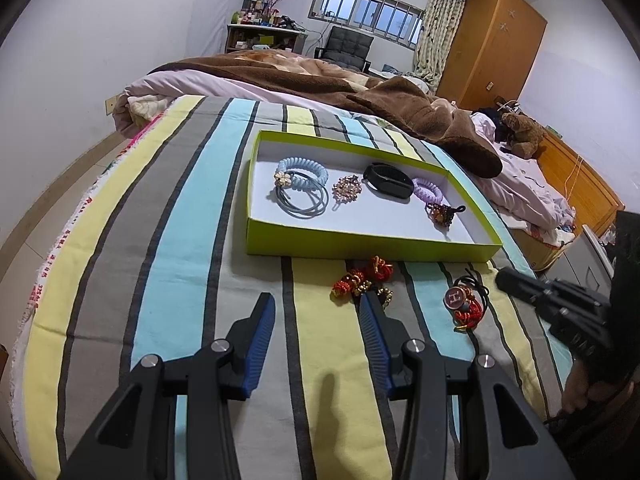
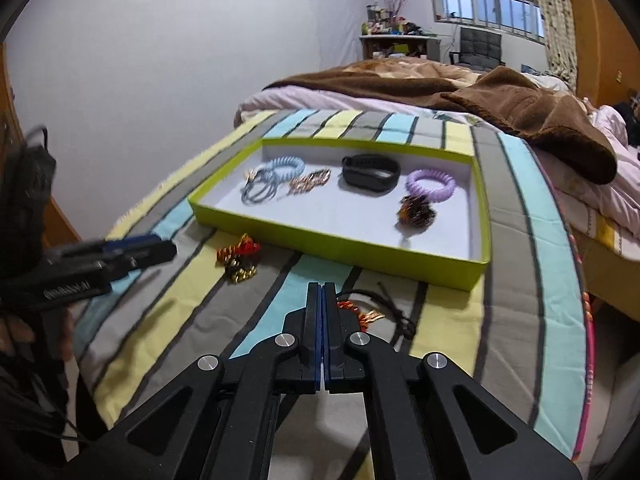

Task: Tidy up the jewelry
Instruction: 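Grasp the red tassel ornament with the right tool and lift it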

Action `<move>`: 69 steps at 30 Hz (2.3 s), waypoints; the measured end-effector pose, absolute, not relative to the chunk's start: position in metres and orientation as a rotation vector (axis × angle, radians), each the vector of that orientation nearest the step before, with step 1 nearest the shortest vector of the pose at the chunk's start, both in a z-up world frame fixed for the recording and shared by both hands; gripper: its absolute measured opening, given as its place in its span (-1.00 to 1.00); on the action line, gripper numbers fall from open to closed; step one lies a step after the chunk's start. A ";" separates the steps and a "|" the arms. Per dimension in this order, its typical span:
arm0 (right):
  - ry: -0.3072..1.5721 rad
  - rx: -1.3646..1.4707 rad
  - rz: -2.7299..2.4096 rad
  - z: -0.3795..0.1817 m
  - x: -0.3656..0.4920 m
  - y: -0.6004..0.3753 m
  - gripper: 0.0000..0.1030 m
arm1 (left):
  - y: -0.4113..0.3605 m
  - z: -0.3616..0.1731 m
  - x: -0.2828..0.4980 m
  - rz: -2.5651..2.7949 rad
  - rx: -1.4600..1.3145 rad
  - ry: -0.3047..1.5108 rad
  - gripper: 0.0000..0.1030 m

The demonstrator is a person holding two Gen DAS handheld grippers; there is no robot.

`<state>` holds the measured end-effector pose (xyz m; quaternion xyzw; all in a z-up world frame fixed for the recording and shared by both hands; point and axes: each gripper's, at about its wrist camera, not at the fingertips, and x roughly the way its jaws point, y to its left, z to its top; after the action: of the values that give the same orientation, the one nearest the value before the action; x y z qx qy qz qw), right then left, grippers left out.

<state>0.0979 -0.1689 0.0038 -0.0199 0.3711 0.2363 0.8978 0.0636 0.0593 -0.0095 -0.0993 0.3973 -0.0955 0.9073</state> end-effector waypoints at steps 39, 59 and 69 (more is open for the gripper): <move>0.865 0.080 0.548 -0.003 0.112 -0.193 -0.95 | 0.055 -0.019 0.077 -0.212 -0.201 0.858 -0.11; 0.833 0.404 0.805 0.013 0.102 -0.190 -0.96 | 0.048 -0.021 0.081 -0.222 -0.189 0.872 -0.10; 0.936 0.236 0.782 -0.008 0.100 -0.171 -0.89 | 0.046 -0.020 0.080 -0.213 -0.174 0.874 -0.10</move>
<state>0.1002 -0.1712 -0.0077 0.1106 0.4385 0.3662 0.8133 0.0804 0.0460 -0.0198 -0.0840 0.4217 -0.1029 0.8970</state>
